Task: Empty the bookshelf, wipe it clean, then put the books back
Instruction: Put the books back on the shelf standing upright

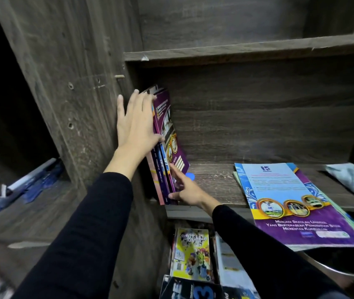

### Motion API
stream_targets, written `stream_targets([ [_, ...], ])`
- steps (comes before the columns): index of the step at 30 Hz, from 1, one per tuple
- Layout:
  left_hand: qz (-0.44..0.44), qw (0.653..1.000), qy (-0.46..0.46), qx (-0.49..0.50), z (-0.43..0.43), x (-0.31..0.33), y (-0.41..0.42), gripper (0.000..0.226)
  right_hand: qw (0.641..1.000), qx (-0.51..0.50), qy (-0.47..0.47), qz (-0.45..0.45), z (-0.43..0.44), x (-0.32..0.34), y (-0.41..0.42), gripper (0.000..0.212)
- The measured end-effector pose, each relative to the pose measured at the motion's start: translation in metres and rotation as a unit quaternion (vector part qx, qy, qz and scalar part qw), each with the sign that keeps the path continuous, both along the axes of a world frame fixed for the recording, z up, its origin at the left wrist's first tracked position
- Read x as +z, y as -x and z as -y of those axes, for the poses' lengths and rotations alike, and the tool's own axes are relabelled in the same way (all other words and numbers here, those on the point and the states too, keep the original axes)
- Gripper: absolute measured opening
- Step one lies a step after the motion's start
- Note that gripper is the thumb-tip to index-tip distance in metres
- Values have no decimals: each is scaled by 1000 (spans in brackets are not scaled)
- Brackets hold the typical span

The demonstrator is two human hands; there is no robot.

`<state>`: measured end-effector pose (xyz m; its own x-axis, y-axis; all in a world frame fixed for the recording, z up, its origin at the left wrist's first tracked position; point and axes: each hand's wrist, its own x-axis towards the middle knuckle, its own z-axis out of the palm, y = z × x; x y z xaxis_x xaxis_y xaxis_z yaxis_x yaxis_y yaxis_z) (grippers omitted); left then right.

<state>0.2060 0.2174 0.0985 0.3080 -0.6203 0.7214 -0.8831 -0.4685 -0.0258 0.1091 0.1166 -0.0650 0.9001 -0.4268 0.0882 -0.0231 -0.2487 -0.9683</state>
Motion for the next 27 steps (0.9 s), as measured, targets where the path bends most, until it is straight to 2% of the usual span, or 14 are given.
stream_targets([
  [6,31,999,-17,12,-4,4,0,93,1000,-1,-31,-3,9,-15,-6,98],
  [9,31,999,-9,7,-5,5,0,89,999,-27,-41,-20,13,-24,-5,91],
  [13,37,999,10,-5,-5,3,-1,81,994,-109,-2,-23,13,-36,-5,80],
  [21,44,999,21,-2,-3,-1,-3,80,993,-102,55,-31,10,-42,-1,77],
  [27,44,999,-1,12,-5,-2,-1,86,980,-108,156,-67,5,-43,-1,70],
])
